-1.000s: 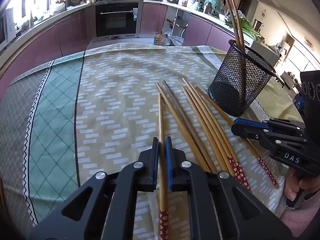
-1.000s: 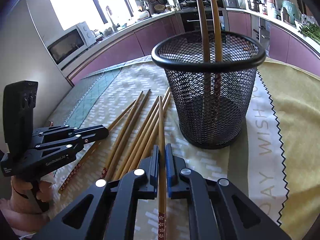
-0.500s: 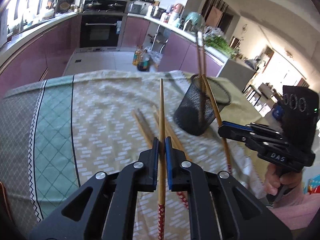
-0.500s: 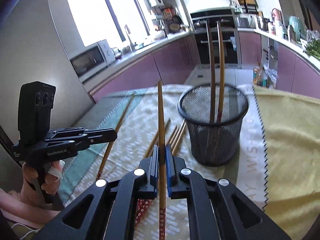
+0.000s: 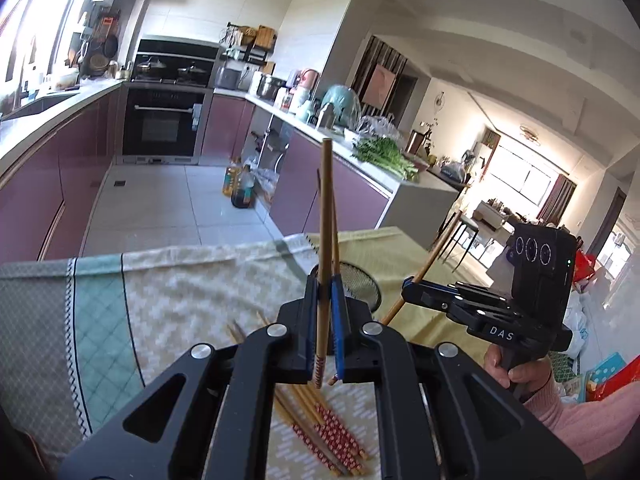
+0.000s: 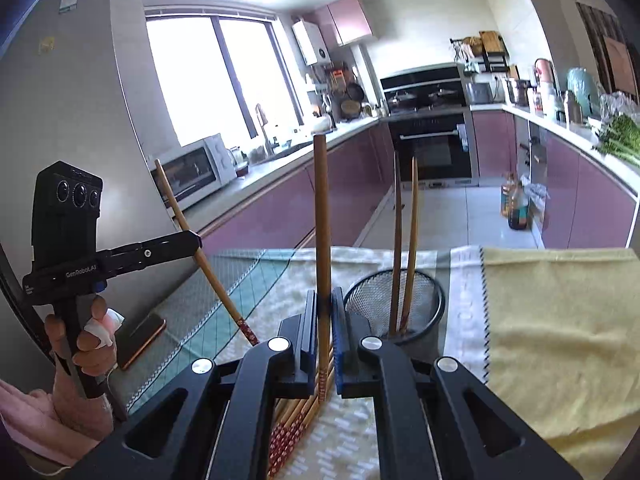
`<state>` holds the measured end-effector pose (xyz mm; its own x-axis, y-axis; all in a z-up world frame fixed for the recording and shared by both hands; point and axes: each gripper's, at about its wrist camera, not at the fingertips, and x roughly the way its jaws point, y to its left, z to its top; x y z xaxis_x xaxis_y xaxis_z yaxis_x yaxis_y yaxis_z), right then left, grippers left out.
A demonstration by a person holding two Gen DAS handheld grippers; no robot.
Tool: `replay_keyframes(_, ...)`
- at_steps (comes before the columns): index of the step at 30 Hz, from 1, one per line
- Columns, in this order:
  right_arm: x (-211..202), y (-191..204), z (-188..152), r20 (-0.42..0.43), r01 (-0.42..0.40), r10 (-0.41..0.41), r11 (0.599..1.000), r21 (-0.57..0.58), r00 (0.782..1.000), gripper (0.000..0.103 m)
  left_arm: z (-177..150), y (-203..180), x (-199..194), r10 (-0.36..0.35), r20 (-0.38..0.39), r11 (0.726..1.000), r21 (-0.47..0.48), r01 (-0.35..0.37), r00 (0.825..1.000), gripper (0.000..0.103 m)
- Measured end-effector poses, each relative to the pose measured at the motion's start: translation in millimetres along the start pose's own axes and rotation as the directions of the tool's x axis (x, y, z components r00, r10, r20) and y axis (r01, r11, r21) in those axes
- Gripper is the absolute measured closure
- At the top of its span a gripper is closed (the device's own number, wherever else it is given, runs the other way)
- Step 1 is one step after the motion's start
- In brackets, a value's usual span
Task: Organize utensils
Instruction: 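Raise the chopsticks upright and release them into the mesh cup with both tools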
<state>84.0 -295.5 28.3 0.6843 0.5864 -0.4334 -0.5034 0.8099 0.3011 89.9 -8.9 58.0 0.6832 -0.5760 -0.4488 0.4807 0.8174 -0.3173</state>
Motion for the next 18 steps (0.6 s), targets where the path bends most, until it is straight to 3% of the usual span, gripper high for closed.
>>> replay_keyframes(18,-28,-14,66,0.141,0.046,-0.035,0.996,-0.074,0.989,0.097,75,-35,29,-0.041,0.074,0.998,0.058,0.036,0.996,0.096)
